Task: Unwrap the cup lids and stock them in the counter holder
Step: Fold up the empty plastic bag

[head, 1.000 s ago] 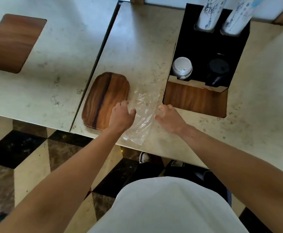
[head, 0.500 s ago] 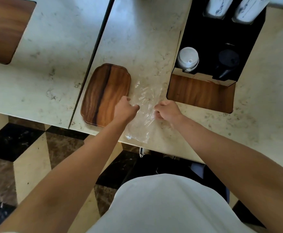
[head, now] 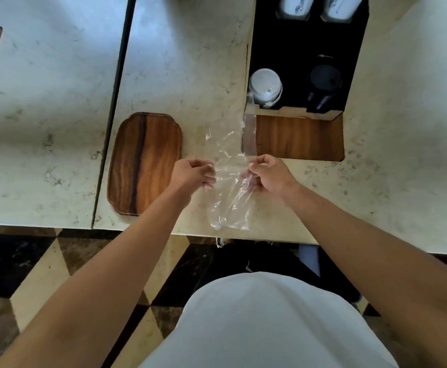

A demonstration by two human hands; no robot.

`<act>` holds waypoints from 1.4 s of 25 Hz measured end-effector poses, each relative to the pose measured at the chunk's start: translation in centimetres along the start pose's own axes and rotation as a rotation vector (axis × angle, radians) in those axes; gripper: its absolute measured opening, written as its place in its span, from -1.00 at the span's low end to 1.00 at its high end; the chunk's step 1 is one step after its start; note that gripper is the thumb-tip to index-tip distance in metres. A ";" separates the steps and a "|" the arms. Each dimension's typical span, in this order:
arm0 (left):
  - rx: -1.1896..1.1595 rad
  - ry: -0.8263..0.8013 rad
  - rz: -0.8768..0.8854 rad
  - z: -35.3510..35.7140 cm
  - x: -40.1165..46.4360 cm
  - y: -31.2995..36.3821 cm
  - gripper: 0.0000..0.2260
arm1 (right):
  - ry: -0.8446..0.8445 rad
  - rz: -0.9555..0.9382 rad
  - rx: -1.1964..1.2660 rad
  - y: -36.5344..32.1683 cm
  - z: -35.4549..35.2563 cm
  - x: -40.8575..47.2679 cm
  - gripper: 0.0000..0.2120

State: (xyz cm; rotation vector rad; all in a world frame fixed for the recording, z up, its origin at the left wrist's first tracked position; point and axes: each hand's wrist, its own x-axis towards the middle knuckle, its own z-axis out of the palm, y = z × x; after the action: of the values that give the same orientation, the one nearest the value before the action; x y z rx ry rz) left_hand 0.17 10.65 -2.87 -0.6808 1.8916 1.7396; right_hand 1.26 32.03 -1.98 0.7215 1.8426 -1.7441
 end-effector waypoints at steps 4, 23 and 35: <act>0.029 -0.146 -0.022 3.4 -0.4 0.8 -0.95 | 0.096 -0.072 0.010 1.2 -4.0 -1.9 -0.98; -0.315 -0.373 -0.109 16.2 -11.4 -2.9 -0.83 | -0.168 -0.226 0.301 9.0 -19.6 -10.5 -0.82; 0.361 -0.555 -0.016 14.4 -12.1 -3.3 -0.80 | -0.346 -0.352 -0.271 5.7 -15.4 -12.0 -0.25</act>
State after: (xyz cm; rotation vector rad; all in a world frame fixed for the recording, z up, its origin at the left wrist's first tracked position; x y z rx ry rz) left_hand 11.72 25.24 1.28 -0.0612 1.7173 1.3375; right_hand 13.97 47.18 2.83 -0.0146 1.9824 -1.6444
